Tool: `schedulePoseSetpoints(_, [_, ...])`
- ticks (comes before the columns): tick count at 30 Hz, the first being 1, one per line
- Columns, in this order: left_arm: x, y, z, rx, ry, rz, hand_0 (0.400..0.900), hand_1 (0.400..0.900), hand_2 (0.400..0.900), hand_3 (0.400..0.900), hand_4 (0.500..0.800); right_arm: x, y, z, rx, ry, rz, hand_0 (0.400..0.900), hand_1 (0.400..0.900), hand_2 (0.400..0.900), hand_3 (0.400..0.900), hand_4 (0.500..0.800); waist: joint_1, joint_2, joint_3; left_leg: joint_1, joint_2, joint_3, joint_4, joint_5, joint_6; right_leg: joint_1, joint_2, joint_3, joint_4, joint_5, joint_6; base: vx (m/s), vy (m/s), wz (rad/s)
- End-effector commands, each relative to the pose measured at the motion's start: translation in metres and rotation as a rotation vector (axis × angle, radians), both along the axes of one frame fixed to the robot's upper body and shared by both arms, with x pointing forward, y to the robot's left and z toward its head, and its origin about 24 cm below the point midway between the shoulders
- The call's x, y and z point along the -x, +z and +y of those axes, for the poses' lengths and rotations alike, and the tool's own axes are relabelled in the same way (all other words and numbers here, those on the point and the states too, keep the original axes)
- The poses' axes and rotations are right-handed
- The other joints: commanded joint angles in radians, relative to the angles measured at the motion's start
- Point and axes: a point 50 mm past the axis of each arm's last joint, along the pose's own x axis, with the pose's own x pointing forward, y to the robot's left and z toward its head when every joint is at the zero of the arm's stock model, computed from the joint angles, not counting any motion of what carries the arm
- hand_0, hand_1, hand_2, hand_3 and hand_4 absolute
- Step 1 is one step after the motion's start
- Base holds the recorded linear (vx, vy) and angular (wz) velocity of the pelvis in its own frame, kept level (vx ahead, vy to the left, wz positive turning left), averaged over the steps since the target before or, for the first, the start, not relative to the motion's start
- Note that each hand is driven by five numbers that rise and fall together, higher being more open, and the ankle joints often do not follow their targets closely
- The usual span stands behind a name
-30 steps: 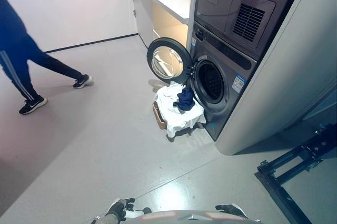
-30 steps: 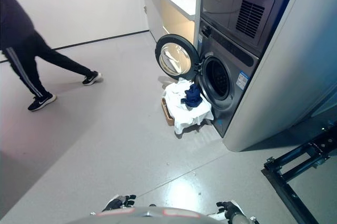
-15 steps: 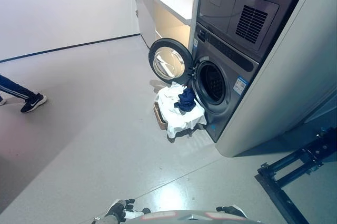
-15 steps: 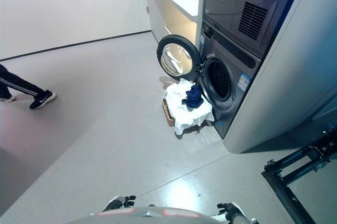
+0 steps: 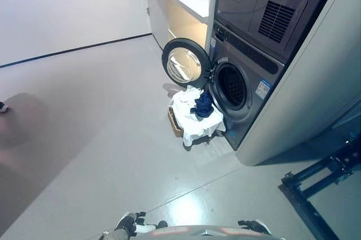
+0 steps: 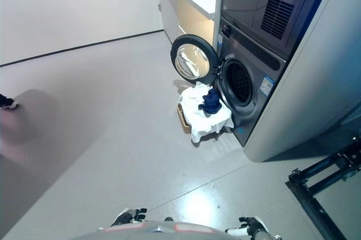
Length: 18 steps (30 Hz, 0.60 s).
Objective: Put the clothes in the basket into the washing machine.
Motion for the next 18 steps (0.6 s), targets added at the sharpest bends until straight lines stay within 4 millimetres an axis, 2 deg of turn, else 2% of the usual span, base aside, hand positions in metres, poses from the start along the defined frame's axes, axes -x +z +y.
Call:
schedulePoseSetpoints(1, [-0.014, 0.006, 0.018, -0.014, 0.078, -0.043, 0.900, 0.900, 0.900, 0.900, 0.800, 0.015, 0.003, -0.017, 0.045, -0.012, 0.042, 0.900, 0.900, 0.900, 0.900, 0.800, 0.009, -0.017, 0.038, 0.022, -0.137, -0.021, 0.094, -0.099, 0.089, -0.157, -0.094, 0.091, 0.252, 0.404, 0.042, 0.13, 0.194, 0.18])
schedulePoseSetpoints(2, [-0.014, 0.006, 0.018, -0.014, 0.078, -0.043, 0.900, 0.900, 0.900, 0.900, 0.800, 0.015, 0.003, -0.017, 0.045, -0.012, 0.042, 0.900, 0.900, 0.900, 0.900, 0.800, 0.010, -0.019, 0.038, 0.022, -0.138, -0.020, 0.094, -0.099, 0.090, -0.159, -0.095, 0.092, 0.257, 0.401, 0.042, 0.18, 0.151, 0.28])
schedulePoseSetpoints(4, [-0.012, 0.005, 0.020, -0.023, 0.058, -0.028, 0.900, 0.900, 0.900, 0.900, 0.800, 0.021, 0.004, -0.022, 0.057, -0.022, 0.058, 0.900, 0.900, 0.900, 0.900, 0.800, -0.005, -0.004, 0.047, 0.046, -0.127, -0.047, 0.096, -0.111, 0.087, -0.232, -0.065, 0.088, 0.268, 0.352, 0.027, 0.25, 0.056, 0.33])
schedulePoseSetpoints(7, [-0.013, 0.006, 0.023, -0.033, 0.059, -0.033, 0.900, 0.900, 0.900, 0.900, 0.800, 0.030, 0.005, -0.029, 0.075, -0.064, 0.074, 0.900, 0.900, 0.900, 0.900, 0.800, -0.033, -0.003, 0.053, 0.109, -0.125, -0.085, 0.065, -0.140, 0.076, -0.293, -0.063, 0.045, 0.144, 0.315, 0.020, 0.34, -0.023, 0.42])
schedulePoseSetpoints(9, [-0.015, 0.007, 0.023, -0.037, 0.048, -0.038, 0.900, 0.900, 0.900, 0.900, 0.800, 0.032, 0.006, -0.031, 0.080, -0.075, 0.077, 0.900, 0.900, 0.900, 0.900, 0.800, -0.058, -0.015, 0.054, 0.161, -0.127, -0.118, 0.049, -0.173, 0.066, -0.330, -0.057, 0.017, -0.034, 0.350, 0.030, 0.43, -0.108, 0.48])
schedulePoseSetpoints(11, [-0.017, 0.007, 0.023, -0.039, 0.046, -0.045, 0.900, 0.900, 0.900, 0.900, 0.800, 0.032, 0.006, -0.031, 0.077, -0.078, 0.075, 0.900, 0.900, 0.900, 0.900, 0.800, -0.091, -0.024, 0.048, 0.229, -0.116, -0.153, 0.029, -0.210, 0.058, -0.364, -0.017, 0.033, -0.197, 0.406, 0.042, 0.50, -0.135, 0.52])
schedulePoseSetpoints(13, [-0.018, 0.007, 0.023, -0.041, 0.045, -0.050, 0.900, 0.900, 0.900, 0.900, 0.800, 0.030, 0.005, -0.029, 0.071, -0.078, 0.071, 0.900, 0.900, 0.900, 0.900, 0.800, -0.107, -0.027, 0.041, 0.267, -0.102, -0.175, 0.027, -0.225, 0.048, -0.380, -0.002, 0.010, -0.276, 0.438, 0.044, 0.48, -0.140, 0.36])
schedulePoseSetpoints(15, [-0.017, 0.007, 0.021, -0.033, 0.045, -0.045, 0.900, 0.900, 0.900, 0.900, 0.800, 0.032, 0.004, -0.026, 0.060, -0.074, 0.075, 0.900, 0.900, 0.900, 0.900, 0.800, -0.118, -0.030, 0.020, 0.301, -0.085, -0.193, 0.028, -0.238, 0.033, -0.366, 0.018, 0.011, -0.279, 0.427, 0.031, 0.47, -0.182, 0.37])
schedulePoseSetpoints(16, [-0.014, 0.006, 0.020, -0.032, 0.049, -0.038, 0.900, 0.900, 0.900, 0.900, 0.800, 0.036, 0.003, -0.025, 0.056, -0.073, 0.082, 0.900, 0.900, 0.900, 0.900, 0.800, -0.124, -0.028, 0.000, 0.303, -0.074, -0.203, 0.040, -0.236, 0.031, -0.357, 0.039, 0.035, -0.278, 0.425, 0.017, 0.45, -0.219, 0.22])
schedulePoseSetpoints(18, [-0.011, 0.005, 0.020, -0.033, 0.061, -0.035, 0.900, 0.900, 0.900, 0.900, 0.800, 0.035, 0.002, -0.021, 0.044, -0.060, 0.077, 0.900, 0.900, 0.900, 0.900, 0.800, -0.124, -0.019, -0.029, 0.296, -0.051, -0.209, 0.083, -0.203, 0.017, -0.351, 0.078, 0.031, -0.250, 0.409, -0.004, 0.44, -0.233, 0.04])
